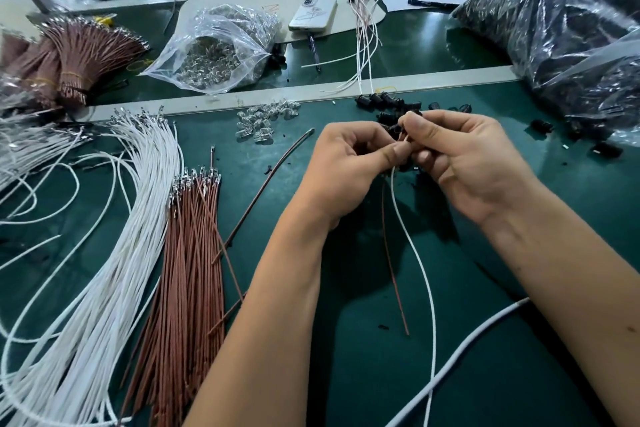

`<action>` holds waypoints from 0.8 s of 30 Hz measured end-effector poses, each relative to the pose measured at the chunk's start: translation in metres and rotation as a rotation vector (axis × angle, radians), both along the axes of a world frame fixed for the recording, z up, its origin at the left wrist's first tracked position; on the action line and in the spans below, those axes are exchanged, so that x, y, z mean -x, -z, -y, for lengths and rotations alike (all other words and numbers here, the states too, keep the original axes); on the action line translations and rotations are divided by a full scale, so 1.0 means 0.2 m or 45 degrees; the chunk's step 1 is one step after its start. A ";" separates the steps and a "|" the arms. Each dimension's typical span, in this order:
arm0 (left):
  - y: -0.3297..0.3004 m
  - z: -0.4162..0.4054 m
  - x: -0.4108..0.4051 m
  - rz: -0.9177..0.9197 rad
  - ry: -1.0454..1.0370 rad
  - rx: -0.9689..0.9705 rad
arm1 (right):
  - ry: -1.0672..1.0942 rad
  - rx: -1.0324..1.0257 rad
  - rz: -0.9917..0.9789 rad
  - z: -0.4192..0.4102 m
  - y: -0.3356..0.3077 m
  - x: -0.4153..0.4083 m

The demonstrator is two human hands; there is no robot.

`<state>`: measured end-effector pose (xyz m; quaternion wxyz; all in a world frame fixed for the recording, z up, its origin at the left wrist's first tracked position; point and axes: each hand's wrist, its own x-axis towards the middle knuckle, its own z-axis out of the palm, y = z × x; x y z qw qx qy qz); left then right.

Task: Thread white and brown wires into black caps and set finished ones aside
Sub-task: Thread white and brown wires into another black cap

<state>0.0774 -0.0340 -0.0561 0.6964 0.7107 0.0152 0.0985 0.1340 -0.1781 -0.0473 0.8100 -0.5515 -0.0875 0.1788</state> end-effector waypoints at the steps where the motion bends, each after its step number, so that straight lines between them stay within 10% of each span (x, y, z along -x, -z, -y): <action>1: 0.00 0.00 0.00 -0.005 0.011 0.009 | 0.004 -0.001 -0.011 0.00 0.00 0.00; 20: -0.03 -0.18 0.04 0.066 -0.544 0.341 | -0.246 0.298 0.125 -0.26 -0.12 -0.10; 24: -0.01 -0.27 0.03 0.154 -1.043 0.415 | -0.182 0.842 0.647 -0.52 -0.12 -0.18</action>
